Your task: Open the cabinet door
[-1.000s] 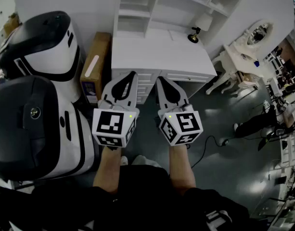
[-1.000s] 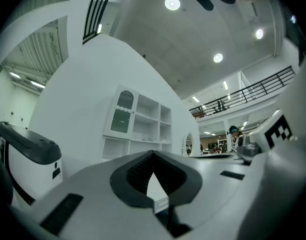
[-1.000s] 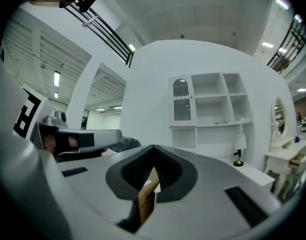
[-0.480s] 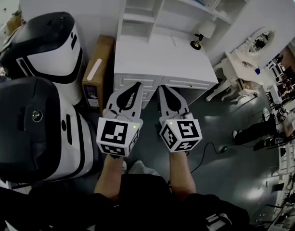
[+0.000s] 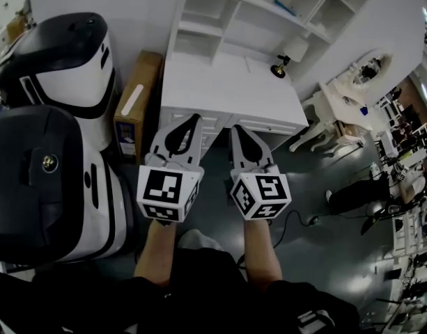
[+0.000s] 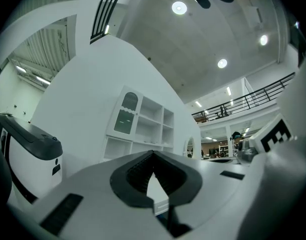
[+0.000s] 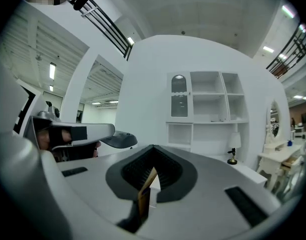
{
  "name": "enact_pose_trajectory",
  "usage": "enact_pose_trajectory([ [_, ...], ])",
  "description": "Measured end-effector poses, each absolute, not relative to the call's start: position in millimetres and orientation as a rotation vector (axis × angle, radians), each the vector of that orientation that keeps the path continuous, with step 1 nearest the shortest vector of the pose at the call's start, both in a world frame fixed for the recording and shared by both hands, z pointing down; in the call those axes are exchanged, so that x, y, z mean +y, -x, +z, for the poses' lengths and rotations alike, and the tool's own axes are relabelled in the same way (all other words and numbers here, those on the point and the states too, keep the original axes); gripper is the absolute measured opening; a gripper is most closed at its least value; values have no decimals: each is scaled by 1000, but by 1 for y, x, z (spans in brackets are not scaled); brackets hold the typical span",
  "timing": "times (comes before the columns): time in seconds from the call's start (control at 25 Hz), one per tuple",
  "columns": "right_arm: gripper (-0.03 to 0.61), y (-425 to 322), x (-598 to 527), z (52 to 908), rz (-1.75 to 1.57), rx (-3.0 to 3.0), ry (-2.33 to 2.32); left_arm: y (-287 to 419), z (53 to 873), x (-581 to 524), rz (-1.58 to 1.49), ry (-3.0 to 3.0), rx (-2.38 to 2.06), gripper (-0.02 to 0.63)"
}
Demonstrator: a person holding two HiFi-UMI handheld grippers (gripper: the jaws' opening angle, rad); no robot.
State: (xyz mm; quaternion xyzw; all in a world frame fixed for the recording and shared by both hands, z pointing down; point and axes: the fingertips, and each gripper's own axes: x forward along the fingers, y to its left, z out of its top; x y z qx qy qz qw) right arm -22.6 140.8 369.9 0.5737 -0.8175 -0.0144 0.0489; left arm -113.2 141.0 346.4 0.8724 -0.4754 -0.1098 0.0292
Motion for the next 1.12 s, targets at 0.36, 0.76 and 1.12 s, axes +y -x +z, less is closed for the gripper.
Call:
enact_pose_trajectory([
  [0.36,14,23,133,355,-123,-2521,-1740,106,331,134,-372,-2745,-1465,11],
  [0.76,14,-6,59,358,-97,-2599,-1767,87,323,63,-308,-2787,-1562,11],
  [1.12,14,-35,2,364,-103,-2645,-1818,71,340,2,-309,-2765,-1565,11],
])
